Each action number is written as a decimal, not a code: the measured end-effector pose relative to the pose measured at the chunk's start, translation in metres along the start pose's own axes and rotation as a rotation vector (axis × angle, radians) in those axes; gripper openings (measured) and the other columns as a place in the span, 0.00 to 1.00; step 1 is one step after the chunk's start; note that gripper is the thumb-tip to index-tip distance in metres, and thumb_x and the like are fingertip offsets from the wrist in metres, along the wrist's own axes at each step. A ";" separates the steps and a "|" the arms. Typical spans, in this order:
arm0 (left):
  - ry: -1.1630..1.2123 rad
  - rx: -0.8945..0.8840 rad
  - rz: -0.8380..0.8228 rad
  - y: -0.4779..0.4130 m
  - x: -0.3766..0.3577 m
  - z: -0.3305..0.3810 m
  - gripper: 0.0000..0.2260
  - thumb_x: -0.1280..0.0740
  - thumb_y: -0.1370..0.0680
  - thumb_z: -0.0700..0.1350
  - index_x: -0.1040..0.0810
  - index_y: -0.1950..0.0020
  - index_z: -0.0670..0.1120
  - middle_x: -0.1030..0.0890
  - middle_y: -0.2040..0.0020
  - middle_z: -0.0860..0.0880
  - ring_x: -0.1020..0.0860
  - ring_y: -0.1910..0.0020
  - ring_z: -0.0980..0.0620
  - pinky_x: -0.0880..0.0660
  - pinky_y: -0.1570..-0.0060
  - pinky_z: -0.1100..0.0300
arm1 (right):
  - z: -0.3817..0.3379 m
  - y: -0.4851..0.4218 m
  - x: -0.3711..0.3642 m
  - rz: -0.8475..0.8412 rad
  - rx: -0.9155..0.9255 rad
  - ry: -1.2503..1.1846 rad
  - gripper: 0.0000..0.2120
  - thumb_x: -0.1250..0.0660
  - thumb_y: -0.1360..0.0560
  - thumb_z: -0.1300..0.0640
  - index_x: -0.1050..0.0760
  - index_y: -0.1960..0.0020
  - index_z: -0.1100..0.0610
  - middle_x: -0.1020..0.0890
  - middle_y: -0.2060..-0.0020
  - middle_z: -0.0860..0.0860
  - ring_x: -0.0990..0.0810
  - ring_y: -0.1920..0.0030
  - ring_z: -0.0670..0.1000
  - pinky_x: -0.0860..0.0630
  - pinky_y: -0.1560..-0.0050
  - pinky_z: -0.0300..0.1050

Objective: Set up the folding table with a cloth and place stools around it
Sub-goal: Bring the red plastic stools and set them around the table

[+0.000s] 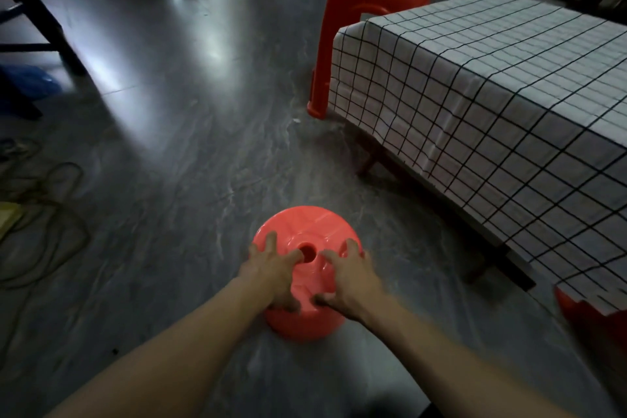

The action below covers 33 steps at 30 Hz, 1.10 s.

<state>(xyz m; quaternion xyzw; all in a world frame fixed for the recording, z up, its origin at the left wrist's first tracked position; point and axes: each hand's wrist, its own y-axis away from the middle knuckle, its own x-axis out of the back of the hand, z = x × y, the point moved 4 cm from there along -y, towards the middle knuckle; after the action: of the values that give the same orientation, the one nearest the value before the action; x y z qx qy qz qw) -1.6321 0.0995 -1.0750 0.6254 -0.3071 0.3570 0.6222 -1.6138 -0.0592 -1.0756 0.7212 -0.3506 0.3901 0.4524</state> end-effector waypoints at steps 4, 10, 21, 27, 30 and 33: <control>0.013 0.058 -0.023 0.014 -0.007 -0.019 0.40 0.29 0.34 0.65 0.43 0.26 0.63 0.51 0.24 0.38 0.43 0.27 0.32 0.37 0.30 0.43 | -0.012 0.012 -0.010 0.073 -0.043 0.003 0.41 0.26 0.38 0.33 0.38 0.31 0.44 0.38 0.35 0.55 0.32 0.36 0.61 0.29 0.40 0.57; 0.307 0.251 0.078 0.020 -0.005 -0.043 0.44 0.33 0.25 0.59 0.59 0.21 0.50 0.46 0.22 0.38 0.43 0.25 0.35 0.42 0.27 0.46 | -0.005 0.002 -0.012 -0.026 -0.103 -0.245 0.53 0.24 0.35 0.38 0.51 0.21 0.47 0.43 0.27 0.62 0.32 0.31 0.65 0.32 0.30 0.55; 0.457 0.208 0.014 0.031 -0.007 -0.049 0.52 0.27 0.31 0.57 0.57 0.22 0.41 0.39 0.24 0.40 0.43 0.24 0.42 0.50 0.25 0.49 | -0.019 0.015 -0.031 -0.016 -0.083 -0.333 0.54 0.23 0.36 0.40 0.52 0.21 0.48 0.40 0.29 0.60 0.30 0.32 0.63 0.29 0.32 0.54; 0.437 0.275 0.084 0.028 0.000 -0.047 0.43 0.28 0.27 0.56 0.49 0.23 0.42 0.38 0.26 0.38 0.39 0.26 0.39 0.40 0.29 0.50 | -0.020 0.012 -0.017 0.031 -0.042 -0.334 0.49 0.23 0.35 0.41 0.46 0.23 0.49 0.36 0.32 0.58 0.31 0.32 0.61 0.29 0.34 0.55; 0.356 0.249 0.233 0.031 0.027 -0.038 0.39 0.30 0.26 0.58 0.45 0.24 0.43 0.38 0.27 0.37 0.39 0.27 0.38 0.40 0.30 0.50 | -0.024 0.021 0.017 0.130 -0.011 -0.348 0.42 0.25 0.34 0.41 0.40 0.26 0.48 0.33 0.34 0.55 0.30 0.33 0.58 0.27 0.36 0.55; 0.313 0.151 0.349 0.053 0.075 -0.027 0.34 0.33 0.25 0.58 0.41 0.26 0.43 0.36 0.28 0.39 0.37 0.29 0.40 0.41 0.30 0.51 | -0.030 0.039 0.075 0.141 -0.046 -0.306 0.44 0.26 0.31 0.41 0.43 0.23 0.50 0.37 0.28 0.57 0.34 0.29 0.59 0.31 0.31 0.55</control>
<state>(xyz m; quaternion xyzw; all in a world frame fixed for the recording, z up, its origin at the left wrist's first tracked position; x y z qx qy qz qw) -1.6364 0.1289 -0.9841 0.5447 -0.2829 0.5734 0.5426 -1.6209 -0.0566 -0.9858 0.7351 -0.4741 0.2986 0.3817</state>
